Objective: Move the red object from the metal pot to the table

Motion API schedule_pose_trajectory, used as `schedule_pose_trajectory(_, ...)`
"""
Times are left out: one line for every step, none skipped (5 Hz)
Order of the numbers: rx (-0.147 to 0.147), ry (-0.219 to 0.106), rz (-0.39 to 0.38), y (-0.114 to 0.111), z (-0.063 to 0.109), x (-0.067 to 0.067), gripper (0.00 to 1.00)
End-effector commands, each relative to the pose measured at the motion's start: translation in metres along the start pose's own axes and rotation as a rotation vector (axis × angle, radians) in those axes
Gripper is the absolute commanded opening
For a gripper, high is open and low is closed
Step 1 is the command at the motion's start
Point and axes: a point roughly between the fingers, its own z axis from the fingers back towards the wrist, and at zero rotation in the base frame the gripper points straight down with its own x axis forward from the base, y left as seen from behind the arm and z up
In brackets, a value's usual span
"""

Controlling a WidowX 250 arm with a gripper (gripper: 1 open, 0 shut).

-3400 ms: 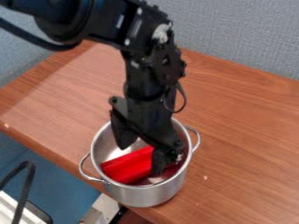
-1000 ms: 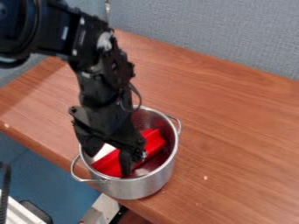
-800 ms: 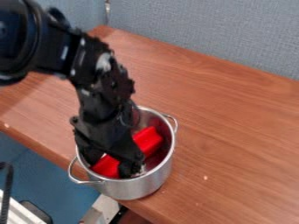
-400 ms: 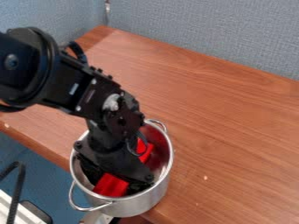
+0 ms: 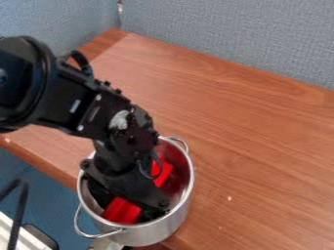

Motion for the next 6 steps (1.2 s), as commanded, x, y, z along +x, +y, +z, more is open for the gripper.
schedule_pose_trajectory(0.002,-0.028,-0.069,-0.010,0.004,0.014,1.00)
schedule_pose_trajectory(-0.004,-0.038,-0.098,-0.018,0.005,0.026,0.00)
schedule_pose_trajectory(-0.014,-0.045,-0.118,-0.025,0.009,0.035,0.00)
schedule_pose_trajectory(-0.007,-0.023,-0.074,-0.019,0.007,0.031,0.00)
schedule_pose_trajectory(-0.004,-0.008,-0.037,-0.005,0.005,0.027,0.00)
schedule_pose_trajectory(0.001,0.010,-0.017,-0.005,0.001,0.027,0.00)
